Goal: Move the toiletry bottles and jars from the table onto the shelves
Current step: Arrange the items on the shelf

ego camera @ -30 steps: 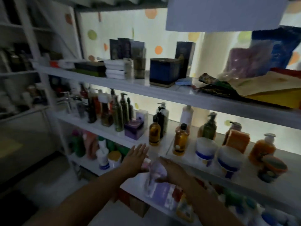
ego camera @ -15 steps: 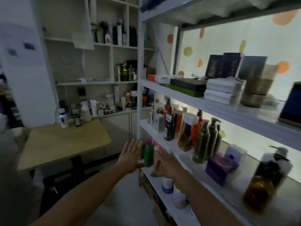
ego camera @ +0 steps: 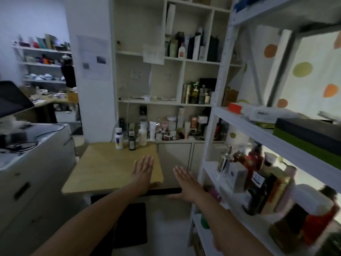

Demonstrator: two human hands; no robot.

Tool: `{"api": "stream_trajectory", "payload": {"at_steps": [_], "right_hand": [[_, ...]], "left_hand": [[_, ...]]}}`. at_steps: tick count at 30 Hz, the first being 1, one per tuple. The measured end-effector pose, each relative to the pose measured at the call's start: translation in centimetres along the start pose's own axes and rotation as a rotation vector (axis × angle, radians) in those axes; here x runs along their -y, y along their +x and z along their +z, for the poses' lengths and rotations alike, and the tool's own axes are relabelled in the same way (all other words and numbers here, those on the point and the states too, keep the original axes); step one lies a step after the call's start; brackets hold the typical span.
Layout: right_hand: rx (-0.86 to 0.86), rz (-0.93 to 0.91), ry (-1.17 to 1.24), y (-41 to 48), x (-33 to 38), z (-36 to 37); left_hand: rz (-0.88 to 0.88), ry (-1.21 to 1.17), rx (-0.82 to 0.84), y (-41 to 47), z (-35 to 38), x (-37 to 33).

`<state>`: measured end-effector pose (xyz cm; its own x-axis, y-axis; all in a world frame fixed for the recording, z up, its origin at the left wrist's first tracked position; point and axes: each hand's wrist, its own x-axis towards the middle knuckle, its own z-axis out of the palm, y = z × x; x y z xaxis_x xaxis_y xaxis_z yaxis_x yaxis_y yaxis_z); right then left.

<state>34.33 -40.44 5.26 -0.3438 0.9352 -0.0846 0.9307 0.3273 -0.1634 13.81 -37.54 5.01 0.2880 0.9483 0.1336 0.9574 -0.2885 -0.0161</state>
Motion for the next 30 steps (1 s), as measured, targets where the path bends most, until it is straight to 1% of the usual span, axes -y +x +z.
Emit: {"api": "stream_trajectory", "payload": {"at_steps": [5, 9, 12, 17, 26, 30], "right_hand": [[0.060, -0.054, 0.008, 9.8, 1.0, 0.6], [0.047, -0.069, 0.007, 18.4, 2.3, 0.7], [0.054, -0.073, 0.019, 24.5, 3.5, 0.3], [0.029, -0.078, 0.096, 33.5, 5.7, -0.2], [0.108, -0.152, 0.131, 47.4, 7.2, 1.5], [0.102, -0.173, 0.166, 54.2, 7.3, 2.2]], "left_hand": [[-0.081, 0.009, 0.035, 5.4, 1.7, 6.2], [-0.125, -0.005, 0.020, 10.9, 2.9, 12.7], [-0.144, -0.003, 0.046, 14.6, 3.2, 17.5], [-0.213, 0.016, 0.050, 20.5, 3.4, 25.2], [-0.265, -0.018, 0.123, 28.0, 8.3, 33.0], [-0.304, -0.026, 0.132, 32.5, 9.9, 36.6]]}}
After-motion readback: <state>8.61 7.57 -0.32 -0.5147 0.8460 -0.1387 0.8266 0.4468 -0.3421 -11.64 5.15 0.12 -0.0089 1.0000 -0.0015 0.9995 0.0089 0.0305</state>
